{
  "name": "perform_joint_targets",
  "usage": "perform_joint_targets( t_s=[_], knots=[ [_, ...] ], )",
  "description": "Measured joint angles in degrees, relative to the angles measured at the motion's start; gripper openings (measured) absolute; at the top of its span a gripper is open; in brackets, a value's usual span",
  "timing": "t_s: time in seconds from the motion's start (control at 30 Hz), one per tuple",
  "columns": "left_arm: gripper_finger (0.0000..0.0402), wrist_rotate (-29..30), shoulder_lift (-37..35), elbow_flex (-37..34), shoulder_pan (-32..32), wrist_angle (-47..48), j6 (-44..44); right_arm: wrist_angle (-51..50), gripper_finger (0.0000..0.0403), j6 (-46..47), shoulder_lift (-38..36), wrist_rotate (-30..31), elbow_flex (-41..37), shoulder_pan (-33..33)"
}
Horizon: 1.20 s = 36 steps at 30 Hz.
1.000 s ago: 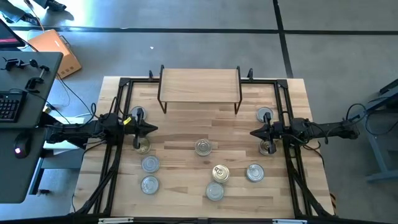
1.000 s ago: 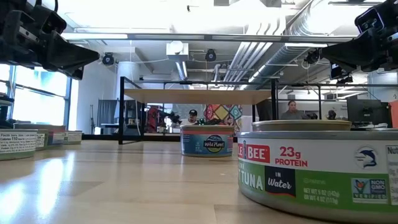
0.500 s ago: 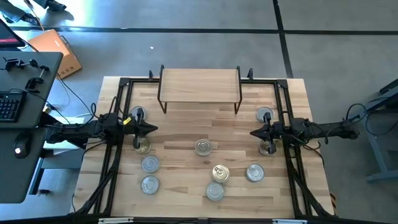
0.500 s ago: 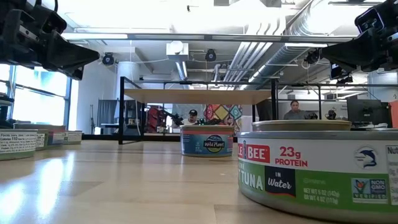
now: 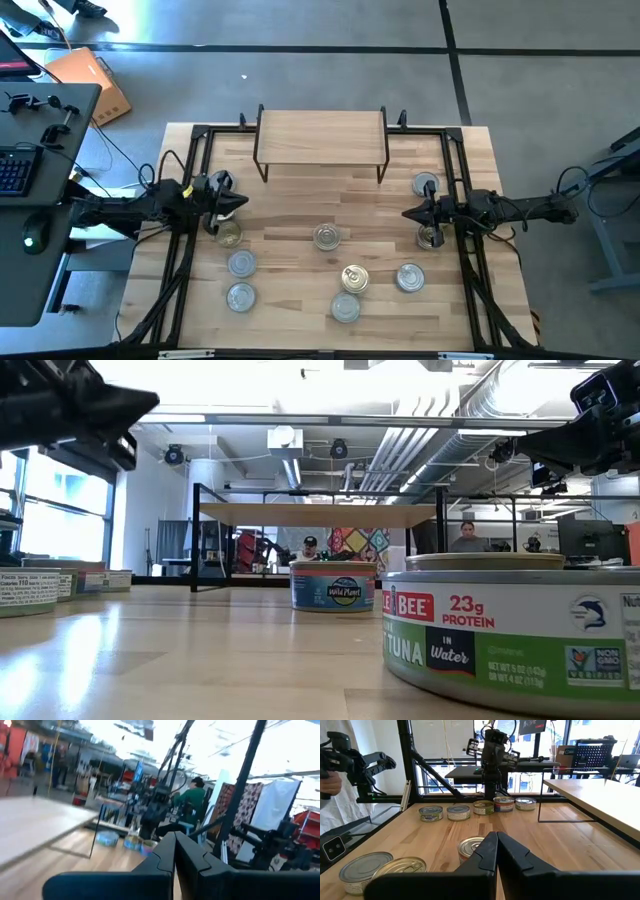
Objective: Stack canned seafood by type on shelf
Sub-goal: Put the blue and pink tuna can on the shelf
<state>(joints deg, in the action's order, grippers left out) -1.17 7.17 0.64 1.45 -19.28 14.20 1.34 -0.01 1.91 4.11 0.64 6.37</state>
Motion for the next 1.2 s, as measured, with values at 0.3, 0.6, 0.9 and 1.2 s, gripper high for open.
perform_joint_targets(
  t_s=[0.3, 0.6, 0.9, 1.2],
  knots=[
    [0.0000, 7.1, 30.1, 5.1, -3.2, -11.9, -3.8, 0.0, 0.0000, 0.0, 0.0, 0.0, 0.0, 0.0],
    [0.0000, 6.3, 55.1, 19.5, -6.9, -7.6, -12.9, 0.0, 0.0000, 0.0, 0.0, 0.0, 0.0, 0.0],
    [0.0000, 6.0, 71.3, 24.3, -8.3, -17.6, -16.2, 0.0, 0.0000, 0.0, 0.0, 0.0, 0.0, 0.0],
    [0.0000, 4.6, 86.0, 28.0, -8.2, -24.3, -15.9, 0.0, 0.0000, 0.0, 0.0, 0.0, 0.0, 0.0]
  ],
)
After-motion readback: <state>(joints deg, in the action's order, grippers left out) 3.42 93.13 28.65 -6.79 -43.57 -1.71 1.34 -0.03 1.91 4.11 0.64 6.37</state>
